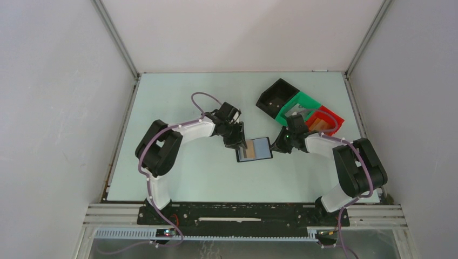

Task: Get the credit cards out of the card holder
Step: Remove the credit card from the card holder.

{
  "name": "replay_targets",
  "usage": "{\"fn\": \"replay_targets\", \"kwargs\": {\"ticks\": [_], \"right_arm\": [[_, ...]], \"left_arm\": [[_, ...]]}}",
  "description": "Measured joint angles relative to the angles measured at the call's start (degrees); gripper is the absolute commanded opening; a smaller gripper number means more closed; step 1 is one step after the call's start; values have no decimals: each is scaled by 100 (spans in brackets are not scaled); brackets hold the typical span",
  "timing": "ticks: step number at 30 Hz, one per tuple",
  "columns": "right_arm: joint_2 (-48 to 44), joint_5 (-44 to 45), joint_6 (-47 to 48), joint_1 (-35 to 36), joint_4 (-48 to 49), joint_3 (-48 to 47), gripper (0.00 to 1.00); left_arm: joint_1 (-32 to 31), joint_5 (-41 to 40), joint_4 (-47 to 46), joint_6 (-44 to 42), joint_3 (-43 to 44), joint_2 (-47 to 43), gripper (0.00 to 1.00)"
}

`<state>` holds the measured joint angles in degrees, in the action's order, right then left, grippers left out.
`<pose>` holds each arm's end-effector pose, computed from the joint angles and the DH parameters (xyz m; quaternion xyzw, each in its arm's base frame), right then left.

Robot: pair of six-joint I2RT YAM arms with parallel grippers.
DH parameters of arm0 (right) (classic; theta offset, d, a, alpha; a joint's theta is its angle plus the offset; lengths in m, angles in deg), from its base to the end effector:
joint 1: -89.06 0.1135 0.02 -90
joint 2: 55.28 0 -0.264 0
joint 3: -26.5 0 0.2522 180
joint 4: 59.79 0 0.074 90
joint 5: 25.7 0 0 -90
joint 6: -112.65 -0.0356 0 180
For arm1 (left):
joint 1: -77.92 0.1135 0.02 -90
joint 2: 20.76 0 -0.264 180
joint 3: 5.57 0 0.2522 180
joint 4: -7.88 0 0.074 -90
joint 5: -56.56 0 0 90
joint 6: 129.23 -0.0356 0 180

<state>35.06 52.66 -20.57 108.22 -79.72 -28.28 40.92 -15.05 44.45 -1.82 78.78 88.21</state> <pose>0.2701 0.1014 0.1411 0.1686 0.9355 0.2357 0.2023 0.3023 -0.2419 0.1637 0.0363 0.9563 -0.2718 0.1020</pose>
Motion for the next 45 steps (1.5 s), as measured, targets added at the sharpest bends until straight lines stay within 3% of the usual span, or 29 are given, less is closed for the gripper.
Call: {"fn": "replay_targets", "kwargs": {"ticks": [19, 45], "right_arm": [[9, 15, -24, 17, 15, 0, 19], [20, 13, -61, 92, 66, 0, 19]], "left_arm": [[-190, 186, 59, -101, 59, 0, 42], [-372, 962, -188, -140, 887, 369, 43]]}}
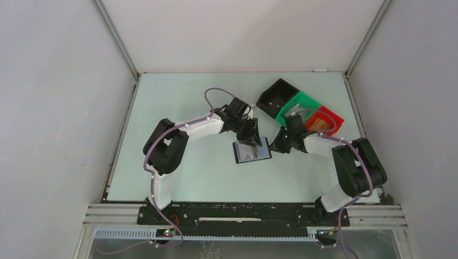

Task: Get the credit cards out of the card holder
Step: Remove the credit card from the card holder.

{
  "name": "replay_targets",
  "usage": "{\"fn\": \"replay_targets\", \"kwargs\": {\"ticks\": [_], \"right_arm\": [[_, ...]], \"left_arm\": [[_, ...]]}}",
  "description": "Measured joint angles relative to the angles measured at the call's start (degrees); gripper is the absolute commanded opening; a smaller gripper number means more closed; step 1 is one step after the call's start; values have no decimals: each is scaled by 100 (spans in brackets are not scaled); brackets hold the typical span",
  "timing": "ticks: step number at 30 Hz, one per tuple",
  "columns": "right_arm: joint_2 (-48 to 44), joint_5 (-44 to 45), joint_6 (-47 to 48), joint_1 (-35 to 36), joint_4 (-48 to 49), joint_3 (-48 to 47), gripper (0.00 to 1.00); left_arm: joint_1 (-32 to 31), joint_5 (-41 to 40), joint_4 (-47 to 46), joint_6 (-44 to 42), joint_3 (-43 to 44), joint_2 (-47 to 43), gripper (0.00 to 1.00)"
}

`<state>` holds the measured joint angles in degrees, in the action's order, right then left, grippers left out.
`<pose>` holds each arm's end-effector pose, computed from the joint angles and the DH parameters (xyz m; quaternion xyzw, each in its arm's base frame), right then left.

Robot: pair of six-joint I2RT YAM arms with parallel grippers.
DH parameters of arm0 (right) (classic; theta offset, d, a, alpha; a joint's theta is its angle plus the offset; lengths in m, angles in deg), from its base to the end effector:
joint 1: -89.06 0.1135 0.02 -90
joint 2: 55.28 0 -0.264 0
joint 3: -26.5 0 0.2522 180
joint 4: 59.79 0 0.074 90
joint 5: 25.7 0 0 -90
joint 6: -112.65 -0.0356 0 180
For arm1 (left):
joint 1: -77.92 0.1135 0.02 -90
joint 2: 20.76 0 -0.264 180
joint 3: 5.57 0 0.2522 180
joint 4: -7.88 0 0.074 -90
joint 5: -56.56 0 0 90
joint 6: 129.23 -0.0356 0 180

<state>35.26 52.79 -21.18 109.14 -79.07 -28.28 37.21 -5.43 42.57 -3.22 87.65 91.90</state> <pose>0.2695 0.1061 0.1409 0.1658 0.9349 0.2393 0.2030 0.3085 -0.2875 0.1877 0.1123 0.9193 -0.3660 0.0914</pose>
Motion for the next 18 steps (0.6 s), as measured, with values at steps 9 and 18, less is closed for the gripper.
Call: {"fn": "replay_targets", "kwargs": {"ticks": [9, 18], "right_arm": [[-15, 9, -2, 0, -22, 0, 19], [-470, 15, 20, 81, -245, 0, 31]], "left_arm": [[0, -46, 326, -120, 17, 81, 44], [0, -70, 367, -177, 22, 358, 45]]}}
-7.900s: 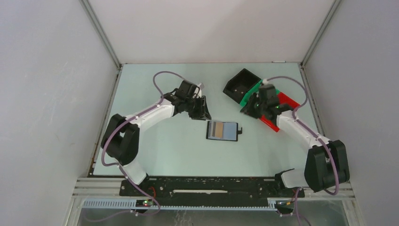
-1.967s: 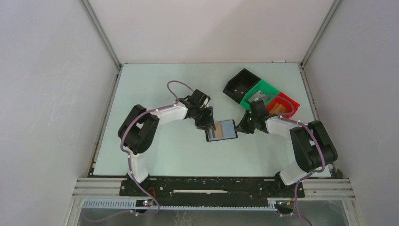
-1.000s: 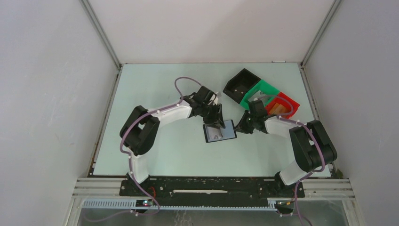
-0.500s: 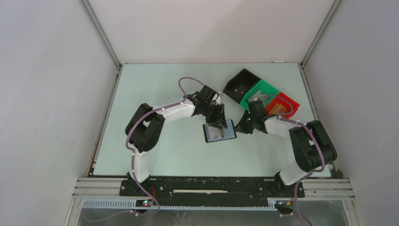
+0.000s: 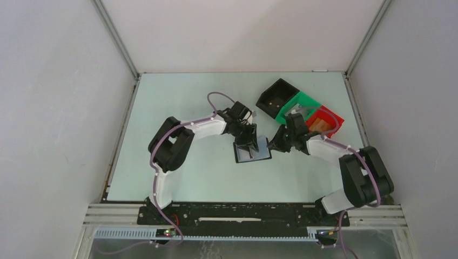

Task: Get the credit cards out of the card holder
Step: Remove the credit card from the card holder.

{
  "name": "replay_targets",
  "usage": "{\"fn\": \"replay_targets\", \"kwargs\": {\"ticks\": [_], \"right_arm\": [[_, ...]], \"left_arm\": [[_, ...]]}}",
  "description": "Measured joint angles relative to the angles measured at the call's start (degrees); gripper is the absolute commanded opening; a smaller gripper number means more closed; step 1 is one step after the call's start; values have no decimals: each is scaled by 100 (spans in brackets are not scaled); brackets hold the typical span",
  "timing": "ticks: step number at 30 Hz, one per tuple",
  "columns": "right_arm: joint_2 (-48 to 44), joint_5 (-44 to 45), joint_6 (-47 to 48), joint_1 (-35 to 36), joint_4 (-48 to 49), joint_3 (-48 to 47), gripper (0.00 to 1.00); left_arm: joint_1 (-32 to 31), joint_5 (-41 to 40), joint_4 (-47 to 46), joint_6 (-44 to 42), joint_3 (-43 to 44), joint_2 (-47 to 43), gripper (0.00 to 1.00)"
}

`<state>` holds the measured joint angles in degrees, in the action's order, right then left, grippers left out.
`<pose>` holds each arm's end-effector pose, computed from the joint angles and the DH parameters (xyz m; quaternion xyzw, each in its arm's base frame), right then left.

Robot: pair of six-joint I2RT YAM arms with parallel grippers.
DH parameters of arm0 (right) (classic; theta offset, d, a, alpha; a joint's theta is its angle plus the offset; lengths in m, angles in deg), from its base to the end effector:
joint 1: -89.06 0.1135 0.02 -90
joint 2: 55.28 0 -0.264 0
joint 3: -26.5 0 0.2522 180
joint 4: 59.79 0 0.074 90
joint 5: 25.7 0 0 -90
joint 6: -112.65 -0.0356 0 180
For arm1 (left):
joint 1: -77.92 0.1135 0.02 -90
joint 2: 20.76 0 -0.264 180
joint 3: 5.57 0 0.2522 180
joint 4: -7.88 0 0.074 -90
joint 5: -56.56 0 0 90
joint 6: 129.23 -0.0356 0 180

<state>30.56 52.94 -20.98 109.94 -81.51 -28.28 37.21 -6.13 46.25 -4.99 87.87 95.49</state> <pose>0.2617 0.1073 0.1600 0.1550 0.9308 0.2488 0.2185 0.3078 -0.2864 0.1600 0.1118 0.9363 -0.3286 0.0528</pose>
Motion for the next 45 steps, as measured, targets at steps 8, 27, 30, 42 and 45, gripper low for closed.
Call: {"fn": "replay_targets", "kwargs": {"ticks": [8, 27, 30, 42, 45], "right_arm": [[-350, 22, 66, 302, 46, 9, 31], [-1683, 72, 92, -916, -350, 660, 31], [-1902, 66, 157, -1008, -468, 660, 31], [-2070, -129, 195, -1008, -503, 660, 30], [-2065, -116, 192, -831, -496, 660, 29]], "left_arm": [[0, 4, -15, 20, 118, 50, 45], [-122, 249, -190, 92, 402, 85, 45], [-170, 310, -238, 133, 457, 85, 45], [-181, 337, -304, 181, 457, 85, 45], [-151, 339, -345, 234, 446, 85, 44]]}}
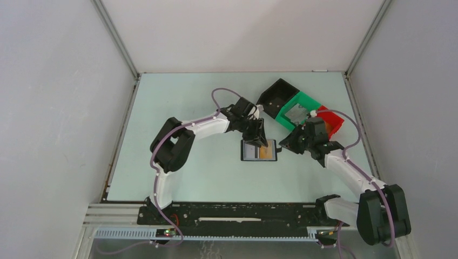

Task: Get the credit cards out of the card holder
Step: Remove the credit card from the card holder.

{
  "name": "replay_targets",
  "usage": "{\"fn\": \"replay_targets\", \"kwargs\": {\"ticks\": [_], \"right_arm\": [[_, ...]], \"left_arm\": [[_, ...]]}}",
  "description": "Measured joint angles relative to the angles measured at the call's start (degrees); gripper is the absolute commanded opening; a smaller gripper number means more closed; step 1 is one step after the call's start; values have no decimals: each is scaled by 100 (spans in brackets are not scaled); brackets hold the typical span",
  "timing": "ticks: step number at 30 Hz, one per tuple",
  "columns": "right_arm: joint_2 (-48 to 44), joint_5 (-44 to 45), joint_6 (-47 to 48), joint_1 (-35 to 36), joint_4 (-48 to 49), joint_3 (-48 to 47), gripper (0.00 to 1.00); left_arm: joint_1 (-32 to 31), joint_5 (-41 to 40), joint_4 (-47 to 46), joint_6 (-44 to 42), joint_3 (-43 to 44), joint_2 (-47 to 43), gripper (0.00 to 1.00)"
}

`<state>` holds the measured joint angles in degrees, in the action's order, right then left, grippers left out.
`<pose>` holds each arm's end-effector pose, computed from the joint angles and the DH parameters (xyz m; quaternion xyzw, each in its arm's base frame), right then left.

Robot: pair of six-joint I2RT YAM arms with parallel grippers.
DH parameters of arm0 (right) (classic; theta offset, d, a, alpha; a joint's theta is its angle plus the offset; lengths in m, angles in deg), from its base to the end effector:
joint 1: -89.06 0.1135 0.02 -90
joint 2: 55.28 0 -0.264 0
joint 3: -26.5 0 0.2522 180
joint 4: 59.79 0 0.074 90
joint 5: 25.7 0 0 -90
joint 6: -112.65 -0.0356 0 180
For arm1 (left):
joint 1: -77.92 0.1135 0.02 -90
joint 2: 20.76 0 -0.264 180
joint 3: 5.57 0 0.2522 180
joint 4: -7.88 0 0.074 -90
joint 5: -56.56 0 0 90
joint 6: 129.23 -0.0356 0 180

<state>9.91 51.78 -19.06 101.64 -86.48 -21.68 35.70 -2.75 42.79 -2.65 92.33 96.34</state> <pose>0.2218 0.0574 0.2042 0.1884 0.8954 0.2675 0.3020 0.3135 -0.3090 0.1808 0.1266 0.9123 -0.3831 0.0698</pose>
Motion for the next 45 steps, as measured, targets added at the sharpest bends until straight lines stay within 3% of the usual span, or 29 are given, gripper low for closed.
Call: {"fn": "replay_targets", "kwargs": {"ticks": [8, 13, 20, 27, 45], "right_arm": [[697, 11, -61, 557, 201, -149, 15], [1290, 101, -76, 579, 284, -402, 13], [1825, 173, -74, 579, 431, -566, 14], [2186, 177, -72, 579, 472, -566, 23], [2430, -101, -116, 579, 898, -568, 24]], "left_arm": [[188, 92, -302, 264, -223, -94, 42], [238, 146, -444, 511, -380, -94, 43], [236, 190, -595, 702, -385, -94, 44], [236, 251, -649, 741, -402, -81, 47], [254, 254, -743, 756, -756, 92, 47]]}}
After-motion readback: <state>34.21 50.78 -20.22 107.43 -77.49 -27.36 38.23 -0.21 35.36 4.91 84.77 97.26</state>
